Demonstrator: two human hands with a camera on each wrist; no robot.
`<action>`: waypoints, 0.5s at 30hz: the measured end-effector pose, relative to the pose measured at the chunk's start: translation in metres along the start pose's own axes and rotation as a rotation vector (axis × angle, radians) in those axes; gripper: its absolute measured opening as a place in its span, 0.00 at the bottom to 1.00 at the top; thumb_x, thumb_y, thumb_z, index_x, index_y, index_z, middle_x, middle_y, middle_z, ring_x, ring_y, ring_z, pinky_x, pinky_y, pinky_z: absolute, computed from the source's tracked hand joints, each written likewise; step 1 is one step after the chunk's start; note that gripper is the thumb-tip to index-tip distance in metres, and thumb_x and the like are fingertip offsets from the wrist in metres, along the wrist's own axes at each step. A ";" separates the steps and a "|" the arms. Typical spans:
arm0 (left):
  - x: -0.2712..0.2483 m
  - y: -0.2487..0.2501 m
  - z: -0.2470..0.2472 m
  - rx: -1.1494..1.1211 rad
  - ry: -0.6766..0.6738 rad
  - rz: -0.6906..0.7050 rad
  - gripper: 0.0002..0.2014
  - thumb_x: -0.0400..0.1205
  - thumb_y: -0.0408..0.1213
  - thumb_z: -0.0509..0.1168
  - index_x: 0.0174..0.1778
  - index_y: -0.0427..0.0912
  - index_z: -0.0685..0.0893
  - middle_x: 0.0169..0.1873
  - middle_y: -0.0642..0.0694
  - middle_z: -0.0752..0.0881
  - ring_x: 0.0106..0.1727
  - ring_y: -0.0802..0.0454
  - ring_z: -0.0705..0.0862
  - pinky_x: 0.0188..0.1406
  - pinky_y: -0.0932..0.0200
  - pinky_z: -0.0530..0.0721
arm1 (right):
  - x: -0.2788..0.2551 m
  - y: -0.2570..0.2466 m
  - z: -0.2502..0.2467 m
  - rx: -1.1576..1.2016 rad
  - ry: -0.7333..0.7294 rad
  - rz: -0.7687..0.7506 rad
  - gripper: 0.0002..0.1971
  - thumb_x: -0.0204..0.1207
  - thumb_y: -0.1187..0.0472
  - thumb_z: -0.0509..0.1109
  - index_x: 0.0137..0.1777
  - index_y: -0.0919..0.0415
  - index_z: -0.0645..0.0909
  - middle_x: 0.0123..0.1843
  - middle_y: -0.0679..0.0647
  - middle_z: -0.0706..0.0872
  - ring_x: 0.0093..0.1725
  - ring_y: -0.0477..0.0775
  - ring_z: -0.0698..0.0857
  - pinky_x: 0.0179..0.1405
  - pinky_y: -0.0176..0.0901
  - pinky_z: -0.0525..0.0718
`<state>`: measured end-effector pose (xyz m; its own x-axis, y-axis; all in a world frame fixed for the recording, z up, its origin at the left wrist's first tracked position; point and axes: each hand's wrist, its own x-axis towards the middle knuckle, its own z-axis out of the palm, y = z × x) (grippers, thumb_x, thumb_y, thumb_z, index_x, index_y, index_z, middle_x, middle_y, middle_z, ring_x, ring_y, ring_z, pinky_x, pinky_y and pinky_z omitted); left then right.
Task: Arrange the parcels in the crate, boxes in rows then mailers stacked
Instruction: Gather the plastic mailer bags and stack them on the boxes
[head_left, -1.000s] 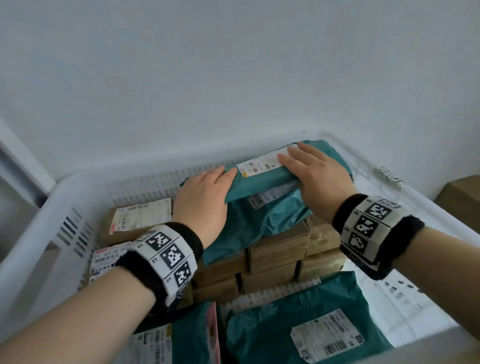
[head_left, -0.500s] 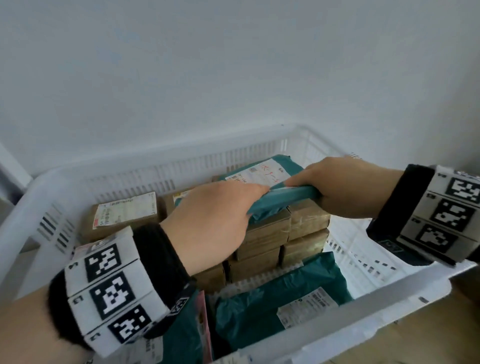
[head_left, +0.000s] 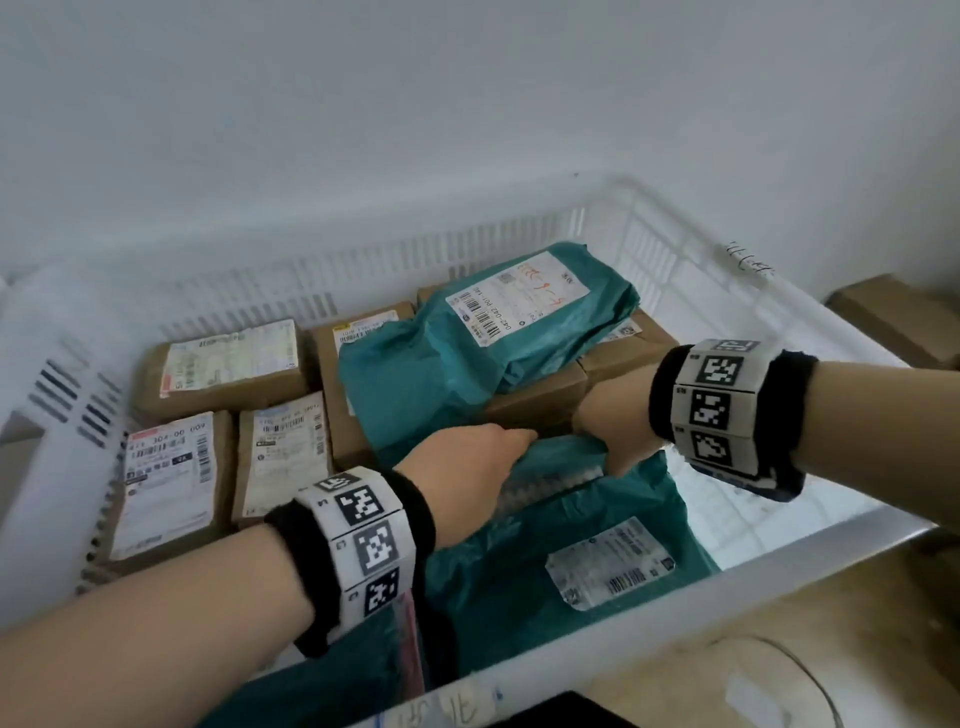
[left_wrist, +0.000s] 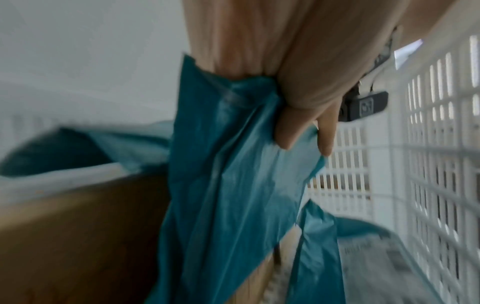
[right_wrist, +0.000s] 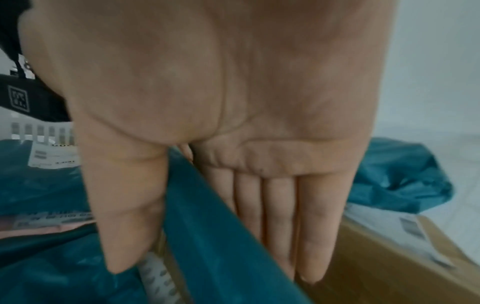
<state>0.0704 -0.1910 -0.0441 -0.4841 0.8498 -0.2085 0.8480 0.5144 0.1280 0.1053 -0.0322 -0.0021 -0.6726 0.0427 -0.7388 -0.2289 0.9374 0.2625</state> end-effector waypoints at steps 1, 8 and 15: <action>0.002 0.001 0.009 0.005 -0.016 0.002 0.28 0.86 0.33 0.53 0.83 0.50 0.57 0.74 0.47 0.73 0.72 0.46 0.76 0.72 0.54 0.74 | 0.007 0.000 0.001 0.001 -0.016 -0.016 0.22 0.77 0.49 0.68 0.65 0.64 0.81 0.50 0.55 0.83 0.45 0.53 0.76 0.41 0.39 0.72; -0.002 0.011 0.063 0.023 -0.236 0.069 0.32 0.85 0.29 0.51 0.84 0.42 0.47 0.83 0.41 0.54 0.83 0.46 0.56 0.82 0.54 0.55 | 0.045 -0.006 0.025 -0.031 -0.192 -0.167 0.41 0.72 0.40 0.71 0.78 0.65 0.66 0.75 0.58 0.75 0.71 0.58 0.76 0.66 0.43 0.75; -0.003 0.015 0.112 0.118 -0.511 0.157 0.36 0.85 0.54 0.54 0.84 0.43 0.46 0.84 0.39 0.45 0.84 0.38 0.49 0.81 0.43 0.55 | 0.072 -0.016 0.048 -0.038 -0.221 -0.286 0.31 0.77 0.48 0.69 0.75 0.65 0.69 0.66 0.57 0.82 0.63 0.55 0.81 0.43 0.29 0.73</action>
<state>0.1090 -0.1990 -0.1501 -0.2083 0.7358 -0.6444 0.9342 0.3447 0.0915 0.0941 -0.0276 -0.0896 -0.4104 -0.1419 -0.9008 -0.4145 0.9089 0.0457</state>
